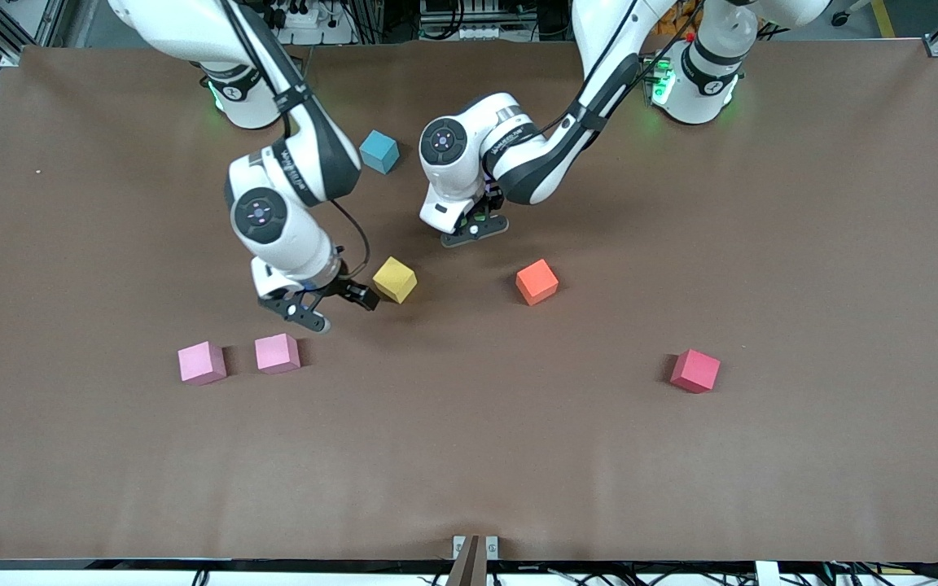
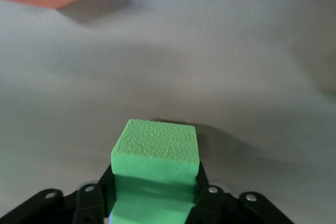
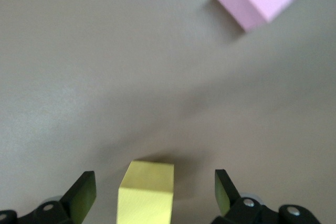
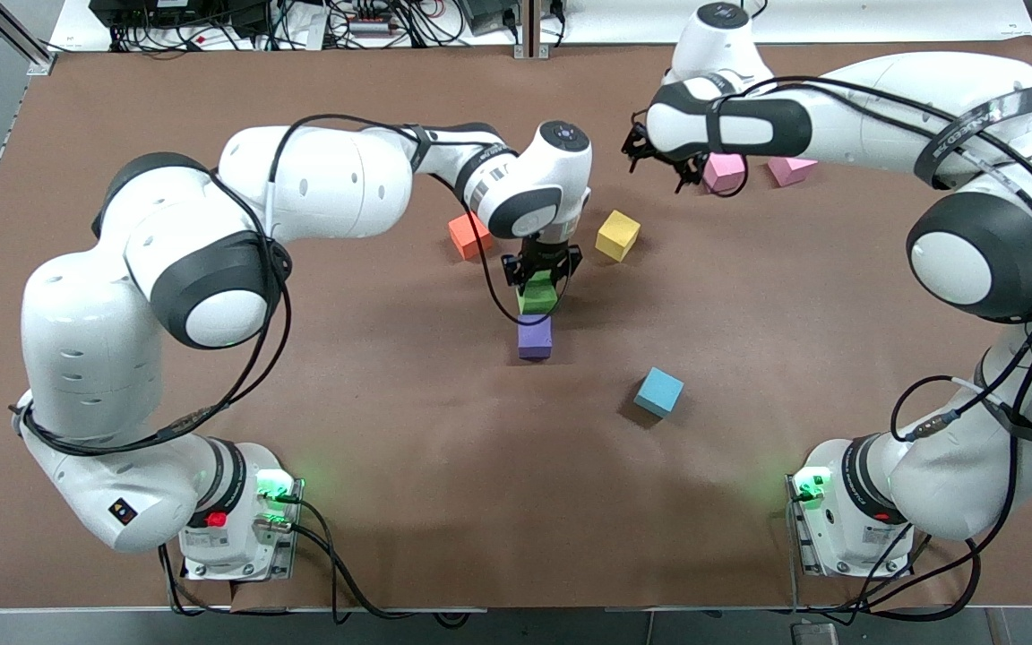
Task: Arrange blocks into number 1
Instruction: 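Grasp the yellow cube with the right gripper while the left gripper places green, then lift the yellow cube with the right gripper while the left gripper grasps orange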
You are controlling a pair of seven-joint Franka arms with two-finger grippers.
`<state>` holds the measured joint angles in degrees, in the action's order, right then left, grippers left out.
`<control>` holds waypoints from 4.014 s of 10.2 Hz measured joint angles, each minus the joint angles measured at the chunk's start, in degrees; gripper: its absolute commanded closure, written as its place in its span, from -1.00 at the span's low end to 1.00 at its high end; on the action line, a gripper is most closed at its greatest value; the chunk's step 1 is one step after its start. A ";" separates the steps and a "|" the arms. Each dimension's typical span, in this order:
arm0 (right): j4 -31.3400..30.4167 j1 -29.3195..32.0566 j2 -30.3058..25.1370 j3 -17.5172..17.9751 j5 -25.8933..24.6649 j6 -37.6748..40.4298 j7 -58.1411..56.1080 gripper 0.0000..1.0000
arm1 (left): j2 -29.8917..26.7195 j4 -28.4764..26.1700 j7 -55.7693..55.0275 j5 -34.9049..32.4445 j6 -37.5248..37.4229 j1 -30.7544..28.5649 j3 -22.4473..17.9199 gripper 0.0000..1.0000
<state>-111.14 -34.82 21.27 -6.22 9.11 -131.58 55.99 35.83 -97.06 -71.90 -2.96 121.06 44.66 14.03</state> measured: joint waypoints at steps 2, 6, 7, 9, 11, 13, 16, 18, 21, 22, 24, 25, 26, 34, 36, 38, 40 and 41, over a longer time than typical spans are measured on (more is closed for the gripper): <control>-1.29 -2.07 -0.24 0.14 -0.01 -0.38 8.64 -1.00 | 0.02 -1.54 0.00 0.00 0.00 0.38 0.62 -0.24; -8.43 -5.08 -1.78 0.23 -0.01 -9.66 11.07 -1.00 | -0.03 -2.82 -0.01 0.00 0.00 0.42 1.67 -0.91; -8.98 -5.36 -1.79 0.23 -0.01 -10.41 11.08 -1.00 | -0.12 -2.82 -0.03 0.00 0.01 0.39 1.67 -0.91; -9.25 -5.47 -1.79 0.23 -0.01 -10.71 11.08 -1.00 | -0.71 -2.81 -0.10 0.00 -0.02 0.35 1.67 -0.91; -9.52 -5.51 -1.47 0.24 -0.01 -11.67 11.08 -1.00 | -2.42 -2.76 -0.13 0.00 -0.91 -0.03 1.66 -0.90; -9.54 -5.65 -0.99 0.27 -0.01 -12.18 11.07 -1.00 | -5.16 -2.75 -0.15 0.11 -2.64 -0.84 1.63 -0.89; -9.51 -6.21 -0.73 0.34 -0.03 -12.23 10.92 -1.00 | -8.16 -2.81 0.32 0.20 -4.40 -5.39 1.50 -0.89; -9.28 -8.43 0.63 0.36 -0.17 -12.41 10.92 -1.00 | -8.45 -2.83 2.66 0.20 -4.50 -11.88 1.35 -0.89; -9.01 -9.19 2.26 0.20 -0.54 -12.80 10.93 -1.00 | -8.23 -3.34 8.00 0.20 -4.50 -20.38 1.29 -0.89; -8.93 -9.18 2.68 0.12 -1.13 -12.81 10.91 -1.00 | -7.74 -3.68 8.50 0.20 -4.33 -20.94 1.31 -0.89; -8.74 -9.18 3.49 0.09 -2.02 -12.94 10.92 -0.50 | -6.56 -3.73 8.51 0.20 -3.67 -20.97 1.35 -0.89; -8.64 -9.18 3.63 0.06 -2.33 -13.01 10.92 0.65 | -6.46 -3.72 8.55 0.20 -3.57 -20.98 1.36 -0.89; -8.54 -9.17 3.74 0.04 -2.42 -13.30 10.92 1.00 | -6.46 -3.68 8.58 0.20 -3.43 -20.98 1.38 -0.89; -2.93 -10.52 5.05 0.67 -3.74 -14.40 1.98 1.00 | -1.45 -3.61 8.58 1.23 4.94 -21.12 1.23 -0.89; 0.70 -12.52 5.08 1.75 -3.83 -10.82 -2.74 1.00 | -1.25 -3.55 8.58 1.23 4.96 -21.48 1.19 -0.88; 2.33 -14.62 5.32 2.70 -6.22 -10.21 -6.02 1.00 | -1.04 -3.55 8.58 1.23 4.96 -21.94 1.18 -0.88; 3.71 -16.41 6.88 2.96 -8.04 -8.63 -7.22 1.00 | -0.80 -3.55 8.58 1.30 5.64 -22.60 1.13 -0.87; 6.20 -17.20 8.31 3.03 -8.06 -4.68 -7.34 1.00 | -0.52 -3.56 8.58 1.59 6.26 -23.09 1.13 -0.84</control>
<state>-104.94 -52.02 29.58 -3.20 1.05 -136.26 48.64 35.31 -100.62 -63.32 -1.37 127.33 21.57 15.16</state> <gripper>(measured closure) 0.467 0.062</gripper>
